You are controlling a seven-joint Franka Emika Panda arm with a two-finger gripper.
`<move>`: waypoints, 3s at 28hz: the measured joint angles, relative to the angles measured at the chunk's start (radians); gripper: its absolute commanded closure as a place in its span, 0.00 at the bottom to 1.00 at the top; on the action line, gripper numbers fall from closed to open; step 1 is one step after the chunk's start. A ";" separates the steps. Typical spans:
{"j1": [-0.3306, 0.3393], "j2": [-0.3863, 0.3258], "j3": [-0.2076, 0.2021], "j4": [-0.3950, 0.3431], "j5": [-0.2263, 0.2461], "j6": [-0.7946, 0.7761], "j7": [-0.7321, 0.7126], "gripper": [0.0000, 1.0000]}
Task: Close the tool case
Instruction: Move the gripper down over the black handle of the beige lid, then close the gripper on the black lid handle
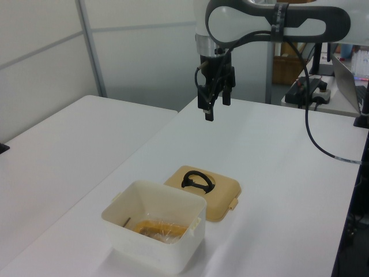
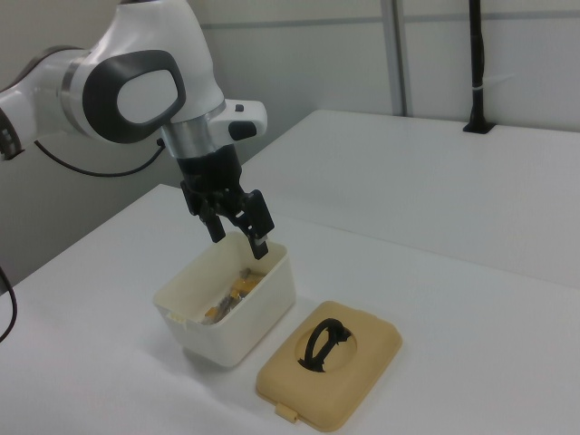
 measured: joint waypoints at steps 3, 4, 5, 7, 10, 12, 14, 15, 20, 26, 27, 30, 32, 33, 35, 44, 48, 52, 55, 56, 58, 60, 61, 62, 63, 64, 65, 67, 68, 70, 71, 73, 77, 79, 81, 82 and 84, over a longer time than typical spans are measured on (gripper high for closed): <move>0.000 0.000 0.000 0.000 0.000 0.000 0.001 0.00; 0.000 0.001 0.000 0.000 0.000 0.000 0.001 0.00; 0.000 0.001 0.000 0.000 0.000 0.000 0.002 0.00; 0.000 0.002 0.000 0.000 0.000 0.000 0.003 0.00; 0.000 0.003 0.000 -0.002 0.000 0.000 0.003 0.00; 0.000 0.004 0.000 -0.006 0.000 0.000 0.003 0.00; 0.000 0.006 0.000 -0.011 -0.002 0.000 0.003 0.00; 0.000 0.009 0.000 -0.014 -0.005 0.000 0.003 0.00; -0.001 0.029 0.000 -0.021 -0.015 0.000 0.003 0.00; -0.001 0.043 0.000 -0.066 -0.016 0.043 0.002 0.00; -0.001 0.044 0.000 -0.080 -0.017 0.064 0.002 0.00; -0.002 0.051 0.000 -0.122 -0.019 0.132 -0.001 0.00; -0.002 0.064 0.000 -0.146 -0.020 0.168 -0.010 0.00; -0.002 0.072 0.000 -0.152 -0.020 0.176 -0.013 0.00; -0.002 0.090 0.000 -0.159 -0.020 0.185 -0.015 0.00; -0.002 0.183 -0.001 -0.168 -0.020 0.259 -0.045 0.00; -0.003 0.218 -0.001 -0.168 -0.026 0.294 -0.051 0.00; -0.003 0.245 -0.001 -0.168 -0.052 0.316 -0.052 0.00; -0.003 0.263 -0.002 -0.168 -0.064 0.320 -0.052 0.01; -0.003 0.268 -0.002 -0.168 -0.067 0.323 -0.052 0.04; -0.003 0.277 -0.002 -0.168 -0.071 0.337 -0.052 0.10; -0.003 0.289 -0.005 -0.168 -0.074 0.358 -0.052 0.14; -0.003 0.293 -0.006 -0.168 -0.075 0.363 -0.053 0.17; -0.003 0.297 -0.007 -0.168 -0.077 0.368 -0.053 0.18; -0.003 0.302 -0.007 -0.168 -0.080 0.372 -0.053 0.22; -0.003 0.308 -0.008 -0.168 -0.087 0.374 -0.053 0.26; -0.003 0.311 -0.008 -0.168 -0.091 0.375 -0.053 0.29; -0.003 0.317 -0.008 -0.168 -0.100 0.381 -0.053 0.38; -0.003 0.319 -0.008 -0.168 -0.102 0.385 -0.053 0.47; -0.003 0.324 -0.008 -0.168 -0.104 0.395 -0.053 0.48; -0.003 0.325 -0.008 -0.168 -0.104 0.398 -0.054 0.49; -0.003 0.329 -0.008 -0.168 -0.104 0.404 -0.054 0.54; -0.003 0.336 -0.008 -0.168 -0.104 0.417 -0.054 0.62; -0.003 0.340 -0.007 -0.168 -0.104 0.428 -0.054 0.62; -0.003 0.343 -0.007 -0.168 -0.104 0.435 -0.054 0.64; -0.003 0.344 -0.007 -0.167 -0.104 0.437 -0.054 0.67; -0.003 0.345 -0.007 -0.167 -0.104 0.438 -0.054 0.75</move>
